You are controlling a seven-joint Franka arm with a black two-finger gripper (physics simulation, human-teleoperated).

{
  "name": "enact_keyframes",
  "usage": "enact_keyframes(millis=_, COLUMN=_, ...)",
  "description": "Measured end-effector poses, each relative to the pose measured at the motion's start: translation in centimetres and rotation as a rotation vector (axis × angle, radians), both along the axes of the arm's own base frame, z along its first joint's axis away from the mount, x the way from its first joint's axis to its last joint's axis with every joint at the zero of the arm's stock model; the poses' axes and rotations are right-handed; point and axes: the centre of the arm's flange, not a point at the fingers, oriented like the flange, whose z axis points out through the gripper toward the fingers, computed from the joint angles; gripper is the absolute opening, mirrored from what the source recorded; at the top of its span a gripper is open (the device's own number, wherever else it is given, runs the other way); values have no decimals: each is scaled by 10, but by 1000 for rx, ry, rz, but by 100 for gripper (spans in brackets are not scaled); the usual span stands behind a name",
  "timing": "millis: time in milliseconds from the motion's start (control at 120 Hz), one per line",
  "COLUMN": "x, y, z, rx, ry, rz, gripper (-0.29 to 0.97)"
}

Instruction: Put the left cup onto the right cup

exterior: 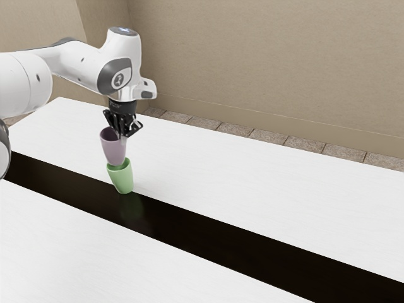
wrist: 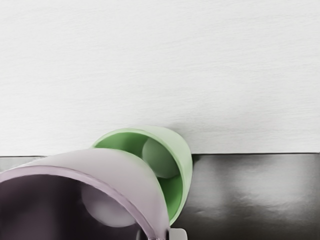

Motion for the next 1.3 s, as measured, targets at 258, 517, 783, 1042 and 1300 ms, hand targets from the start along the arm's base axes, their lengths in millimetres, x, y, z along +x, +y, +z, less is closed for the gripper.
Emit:
enact_keyframes(millis=258, x=2, y=3, z=-10, rx=-5, ry=9, rz=7, gripper=-11)
enact_keyframes(millis=517, x=2, y=3, z=-12, rx=-12, ry=8, rz=11, gripper=-9)
enact_keyframes(millis=783, x=2, y=3, z=-13, rx=-18, ry=10, rz=11, gripper=7)
enact_keyframes(millis=1042, x=2, y=2, z=-15, rx=-20, ry=14, rz=8, gripper=31)
enact_keyframes(millis=1300, x=1, y=0, z=-8, rx=-24, ry=6, rz=4, gripper=48)
